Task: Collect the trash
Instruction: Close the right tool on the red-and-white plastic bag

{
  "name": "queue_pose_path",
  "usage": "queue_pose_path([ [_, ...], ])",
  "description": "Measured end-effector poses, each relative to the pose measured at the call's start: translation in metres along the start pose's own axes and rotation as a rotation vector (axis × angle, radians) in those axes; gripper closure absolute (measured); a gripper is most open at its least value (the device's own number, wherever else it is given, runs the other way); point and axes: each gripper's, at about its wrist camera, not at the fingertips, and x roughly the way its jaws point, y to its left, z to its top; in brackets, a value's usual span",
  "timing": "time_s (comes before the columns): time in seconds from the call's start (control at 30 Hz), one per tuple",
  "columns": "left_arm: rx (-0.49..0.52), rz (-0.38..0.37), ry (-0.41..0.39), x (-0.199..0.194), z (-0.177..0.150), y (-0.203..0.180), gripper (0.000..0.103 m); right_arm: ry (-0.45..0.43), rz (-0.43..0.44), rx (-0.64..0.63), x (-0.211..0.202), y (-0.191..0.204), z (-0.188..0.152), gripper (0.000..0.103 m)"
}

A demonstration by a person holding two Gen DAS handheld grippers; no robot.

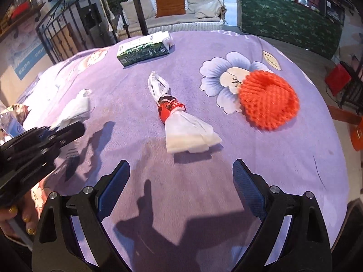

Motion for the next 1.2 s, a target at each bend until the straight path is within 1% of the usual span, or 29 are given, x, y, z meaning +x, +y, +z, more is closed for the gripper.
queue_pose_path([
  [0.13, -0.005, 0.008, -0.01, -0.011, -0.01, 0.004, 0.077, 0.026, -0.025, -0.056, 0.019, 0.007, 0.016, 0.012],
  [0.27, -0.014, -0.008, -0.006, -0.017, -0.02, 0.004, 0.077, 0.034, -0.056, -0.109, 0.034, 0.012, 0.03, 0.013],
  [0.33, -0.015, -0.015, -0.005, -0.02, -0.025, 0.004, 0.077, 0.048, -0.064, -0.121, 0.045, 0.012, 0.036, 0.02],
  [0.37, -0.017, -0.019, -0.004, -0.021, -0.027, 0.003, 0.077, 0.058, -0.062, -0.127, 0.05, 0.013, 0.039, 0.025],
  [0.47, -0.017, -0.027, -0.004, -0.024, -0.03, 0.003, 0.077, 0.077, -0.081, -0.157, 0.062, 0.017, 0.043, 0.033],
  [0.53, -0.018, -0.031, -0.002, -0.025, -0.033, 0.003, 0.077, 0.076, -0.072, -0.158, 0.063, 0.02, 0.043, 0.042],
  [0.6, -0.019, -0.036, 0.0, -0.025, -0.035, 0.003, 0.077, 0.082, -0.046, -0.156, 0.061, 0.022, 0.042, 0.064],
  [0.63, -0.02, -0.038, 0.002, -0.025, -0.035, 0.003, 0.077, 0.081, -0.041, -0.158, 0.059, 0.024, 0.041, 0.068],
  [0.67, -0.023, -0.041, 0.002, -0.025, -0.036, 0.003, 0.077, 0.083, -0.038, -0.161, 0.058, 0.027, 0.04, 0.076],
  [0.7, -0.027, -0.045, 0.002, -0.025, -0.036, 0.003, 0.077, 0.082, -0.039, -0.165, 0.056, 0.03, 0.039, 0.082],
  [0.8, -0.03, -0.048, -0.006, -0.028, -0.038, 0.003, 0.077, 0.051, -0.069, -0.199, 0.046, 0.04, 0.032, 0.087],
  [0.9, -0.033, -0.053, -0.005, -0.029, -0.039, 0.003, 0.077, 0.02, -0.059, -0.2, 0.033, 0.043, 0.024, 0.089],
  [1.07, -0.037, -0.059, -0.014, -0.033, -0.042, 0.002, 0.077, -0.028, -0.038, -0.15, 0.004, 0.036, 0.01, 0.089],
  [1.2, -0.029, -0.068, -0.029, -0.037, -0.041, -0.003, 0.077, -0.072, -0.03, -0.086, -0.025, 0.027, -0.003, 0.089],
])
